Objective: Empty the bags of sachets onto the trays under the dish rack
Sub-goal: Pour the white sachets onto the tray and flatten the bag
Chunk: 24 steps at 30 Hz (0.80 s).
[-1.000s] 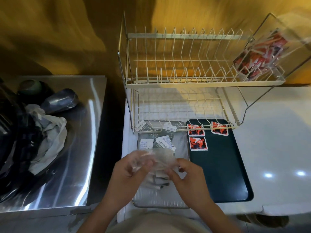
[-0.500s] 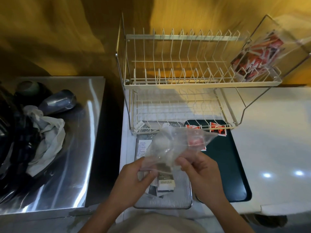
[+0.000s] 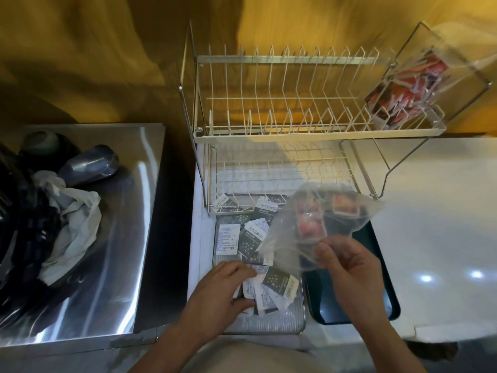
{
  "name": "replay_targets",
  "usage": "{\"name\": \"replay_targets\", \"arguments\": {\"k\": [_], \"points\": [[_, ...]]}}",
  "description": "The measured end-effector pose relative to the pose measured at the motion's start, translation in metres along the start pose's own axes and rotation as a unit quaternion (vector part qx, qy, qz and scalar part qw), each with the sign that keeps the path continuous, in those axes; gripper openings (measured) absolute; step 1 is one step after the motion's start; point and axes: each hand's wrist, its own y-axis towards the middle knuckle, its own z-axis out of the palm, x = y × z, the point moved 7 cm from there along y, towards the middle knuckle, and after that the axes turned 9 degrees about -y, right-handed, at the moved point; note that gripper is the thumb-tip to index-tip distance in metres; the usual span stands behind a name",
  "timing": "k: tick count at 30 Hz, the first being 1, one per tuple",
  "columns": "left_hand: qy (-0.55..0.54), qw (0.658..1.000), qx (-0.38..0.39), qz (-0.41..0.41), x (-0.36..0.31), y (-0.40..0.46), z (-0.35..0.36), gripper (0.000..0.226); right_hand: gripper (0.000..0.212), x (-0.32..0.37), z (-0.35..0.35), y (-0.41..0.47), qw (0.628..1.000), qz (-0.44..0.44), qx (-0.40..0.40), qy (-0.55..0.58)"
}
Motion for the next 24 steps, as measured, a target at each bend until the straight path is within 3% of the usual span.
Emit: {"name": "replay_targets", "arguments": {"k": [6,12,17,24], "points": [[0.021,0.996,-0.080,-0.015,0.008,-0.008,-0.011,0.037,0.010,-0.010,-0.025,0.007,0.997,0.028,-0.053,-0.043],[0.020,0.991,-0.133,-0.015,-0.003,-0.010,-0.029,0.050,0.011,-0.019,-0.035,0.008,0.994,0.059,-0.078,-0.041],[0.034,0.998,-0.058,0.001,-0.012,0.039,-0.017,0.071,0.017,-0.019,-0.039,0.007,0.993,0.060,-0.092,-0.046],[0.120,0.992,0.026,-0.001,-0.018,0.079,0.015,0.073,0.014,-0.020,-0.049,0.004,0.991,0.067,-0.102,-0.053]]}}
